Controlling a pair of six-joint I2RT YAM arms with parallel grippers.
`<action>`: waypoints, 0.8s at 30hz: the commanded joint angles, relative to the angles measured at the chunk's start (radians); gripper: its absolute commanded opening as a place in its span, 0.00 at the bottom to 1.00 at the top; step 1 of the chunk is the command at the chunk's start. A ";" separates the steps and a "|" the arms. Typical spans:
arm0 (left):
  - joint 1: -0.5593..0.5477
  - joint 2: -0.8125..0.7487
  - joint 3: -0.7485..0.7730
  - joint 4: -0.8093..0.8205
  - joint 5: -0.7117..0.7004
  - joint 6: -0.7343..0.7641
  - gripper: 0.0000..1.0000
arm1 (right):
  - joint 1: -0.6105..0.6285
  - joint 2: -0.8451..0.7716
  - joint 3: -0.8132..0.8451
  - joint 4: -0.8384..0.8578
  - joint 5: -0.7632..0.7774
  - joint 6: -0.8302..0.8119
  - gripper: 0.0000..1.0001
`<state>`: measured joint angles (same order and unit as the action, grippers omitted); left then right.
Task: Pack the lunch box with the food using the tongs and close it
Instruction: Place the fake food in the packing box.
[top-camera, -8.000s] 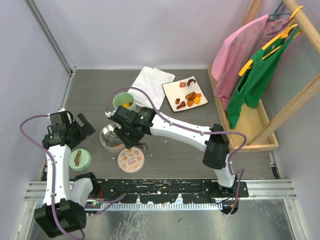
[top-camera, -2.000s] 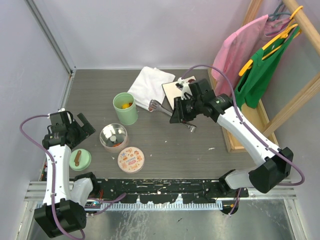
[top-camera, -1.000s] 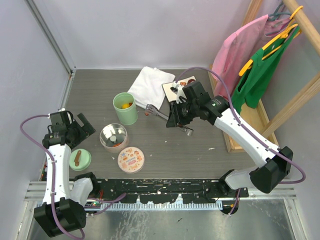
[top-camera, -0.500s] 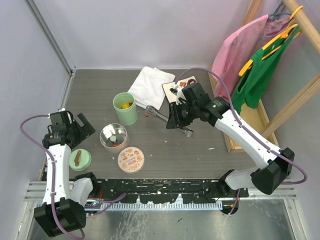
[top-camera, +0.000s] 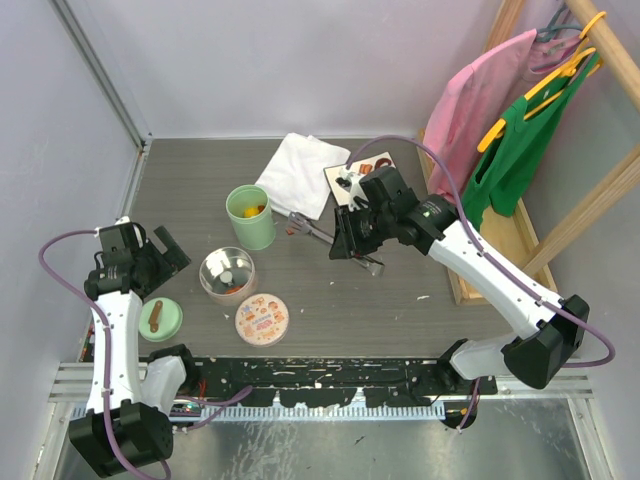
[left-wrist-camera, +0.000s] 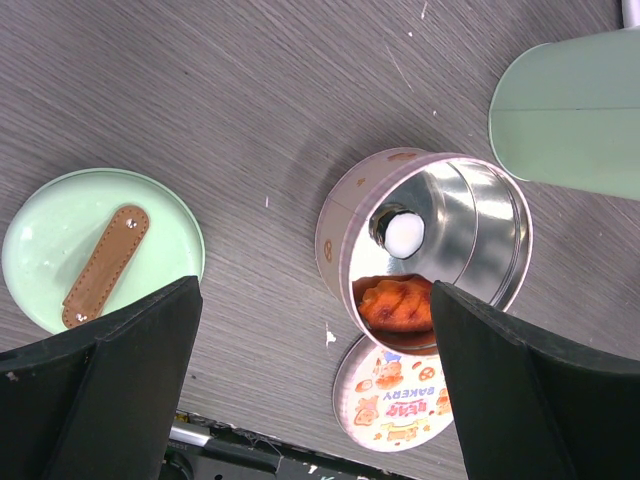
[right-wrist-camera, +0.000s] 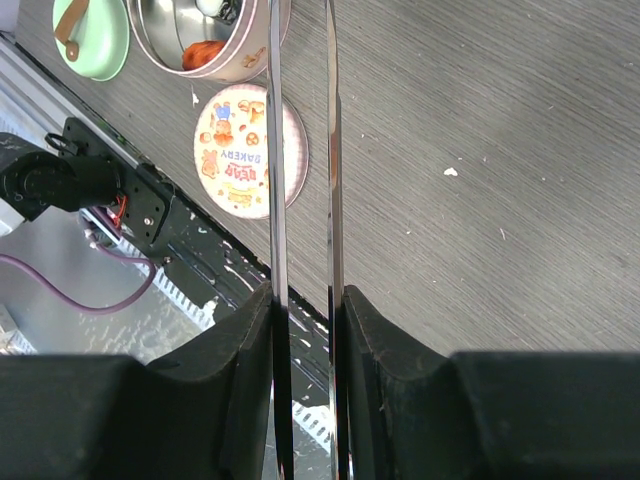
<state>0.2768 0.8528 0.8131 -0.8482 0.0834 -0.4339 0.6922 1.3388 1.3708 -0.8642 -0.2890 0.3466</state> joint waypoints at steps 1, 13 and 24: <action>-0.004 -0.007 0.006 0.031 -0.002 -0.005 0.98 | 0.012 -0.034 0.034 0.037 -0.002 0.009 0.30; -0.004 -0.006 0.006 0.028 -0.010 -0.005 0.98 | 0.150 0.043 0.050 0.092 -0.035 0.026 0.30; -0.004 -0.010 0.005 0.029 -0.013 -0.005 0.98 | 0.328 0.202 0.118 0.169 -0.023 0.064 0.30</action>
<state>0.2764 0.8528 0.8131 -0.8482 0.0822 -0.4343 0.9924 1.5230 1.4178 -0.7788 -0.3004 0.3847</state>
